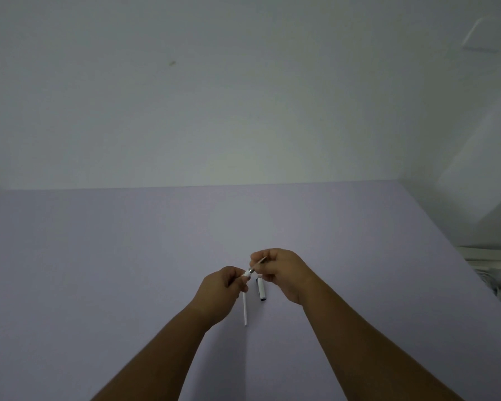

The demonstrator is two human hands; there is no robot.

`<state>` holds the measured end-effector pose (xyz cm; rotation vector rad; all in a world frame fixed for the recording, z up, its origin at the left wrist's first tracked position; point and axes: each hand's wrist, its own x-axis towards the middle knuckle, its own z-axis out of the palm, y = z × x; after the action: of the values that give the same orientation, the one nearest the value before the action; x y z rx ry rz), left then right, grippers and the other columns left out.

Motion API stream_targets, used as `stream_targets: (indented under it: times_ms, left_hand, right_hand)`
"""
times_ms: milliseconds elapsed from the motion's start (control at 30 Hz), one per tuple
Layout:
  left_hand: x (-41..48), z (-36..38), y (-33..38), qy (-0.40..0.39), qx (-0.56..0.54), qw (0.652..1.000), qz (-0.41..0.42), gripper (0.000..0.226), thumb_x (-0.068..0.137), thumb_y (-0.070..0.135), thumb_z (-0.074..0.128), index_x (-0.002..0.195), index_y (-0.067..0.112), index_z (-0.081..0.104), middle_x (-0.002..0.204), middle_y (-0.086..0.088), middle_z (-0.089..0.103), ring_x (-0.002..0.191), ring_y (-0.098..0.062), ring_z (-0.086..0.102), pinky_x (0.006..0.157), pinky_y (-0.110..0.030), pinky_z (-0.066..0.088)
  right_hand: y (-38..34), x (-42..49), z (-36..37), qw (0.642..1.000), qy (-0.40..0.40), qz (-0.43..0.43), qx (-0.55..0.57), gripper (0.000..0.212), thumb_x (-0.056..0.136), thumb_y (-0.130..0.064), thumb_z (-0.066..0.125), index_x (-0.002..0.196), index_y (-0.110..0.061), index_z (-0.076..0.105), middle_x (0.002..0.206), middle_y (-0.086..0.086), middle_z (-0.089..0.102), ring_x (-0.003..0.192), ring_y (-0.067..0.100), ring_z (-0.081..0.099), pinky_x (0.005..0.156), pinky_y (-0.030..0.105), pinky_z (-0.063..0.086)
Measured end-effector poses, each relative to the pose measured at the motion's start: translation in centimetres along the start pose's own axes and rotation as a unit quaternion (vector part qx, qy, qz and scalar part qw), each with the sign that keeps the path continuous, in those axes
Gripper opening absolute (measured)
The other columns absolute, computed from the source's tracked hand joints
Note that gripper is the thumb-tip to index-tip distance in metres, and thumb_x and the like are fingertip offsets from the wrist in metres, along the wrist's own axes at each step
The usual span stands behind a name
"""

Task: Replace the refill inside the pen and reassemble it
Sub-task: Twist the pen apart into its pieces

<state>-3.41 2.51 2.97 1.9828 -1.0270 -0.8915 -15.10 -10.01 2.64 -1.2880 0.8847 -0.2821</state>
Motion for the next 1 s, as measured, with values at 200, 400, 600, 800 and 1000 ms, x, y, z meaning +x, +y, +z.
stream_targets:
  times_ms: [200, 400, 600, 800, 1000]
  left_hand:
    - [0.0, -0.1, 0.1, -0.001, 0.006, 1.0, 0.005, 0.021, 0.094, 0.029, 0.048, 0.078, 0.03, 0.06, 0.078, 0.008, 0.067, 0.07, -0.012, 0.055, 0.063, -0.021, 0.044]
    - [0.0, -0.1, 0.2, 0.002, 0.001, 1.0, 0.005, 0.019, 0.094, 0.029, 0.048, 0.082, 0.027, 0.062, 0.076, 0.01, 0.066, 0.07, -0.011, 0.055, 0.064, -0.021, 0.044]
    - [-0.1, -0.1, 0.2, 0.001, 0.003, 1.0, -0.002, 0.02, 0.094, 0.029, 0.048, 0.082, 0.026, 0.063, 0.079, 0.007, 0.068, 0.07, -0.013, 0.055, 0.062, -0.021, 0.043]
    - [-0.5, -0.1, 0.3, -0.004, -0.027, 1.0, -0.005, 0.018, 0.093, 0.032, 0.048, 0.082, 0.033, 0.061, 0.077, 0.01, 0.067, 0.07, -0.008, 0.056, 0.064, -0.02, 0.044]
    - [-0.8, -0.2, 0.4, -0.012, -0.057, 0.998, -0.008, 0.036, 0.095, 0.027, 0.042, 0.084, 0.06, 0.051, 0.073, 0.009, 0.068, 0.063, -0.01, 0.053, 0.056, -0.013, 0.045]
  right_hand:
    - [-0.3, -0.5, 0.3, 0.999, 0.009, 0.028, -0.015, 0.012, 0.08, -0.023, 0.071, 0.081, -0.011, 0.07, 0.077, 0.005, 0.065, 0.069, 0.014, 0.055, 0.067, 0.025, 0.048]
    - [-0.7, -0.9, 0.5, 1.0, 0.0, 0.026, 0.015, 0.012, 0.083, -0.022, 0.067, 0.091, -0.012, 0.068, 0.082, 0.002, 0.065, 0.075, 0.014, 0.056, 0.068, 0.024, 0.048]
    - [-0.6, -1.1, 0.4, 0.999, -0.007, 0.003, 0.035, 0.016, 0.084, -0.007, 0.062, 0.093, -0.018, 0.068, 0.09, 0.001, 0.067, 0.081, 0.012, 0.06, 0.072, 0.024, 0.049]
    - [-0.7, -1.0, 0.7, 0.997, 0.053, 0.013, 0.05, 0.01, 0.086, -0.02, 0.064, 0.086, -0.011, 0.068, 0.082, 0.004, 0.064, 0.072, 0.013, 0.056, 0.066, 0.024, 0.049]
    - [-1.5, -0.6, 0.6, 0.995, 0.084, -0.016, 0.06, 0.005, 0.086, -0.019, 0.064, 0.087, -0.018, 0.068, 0.09, 0.007, 0.066, 0.078, 0.016, 0.059, 0.069, 0.026, 0.051]
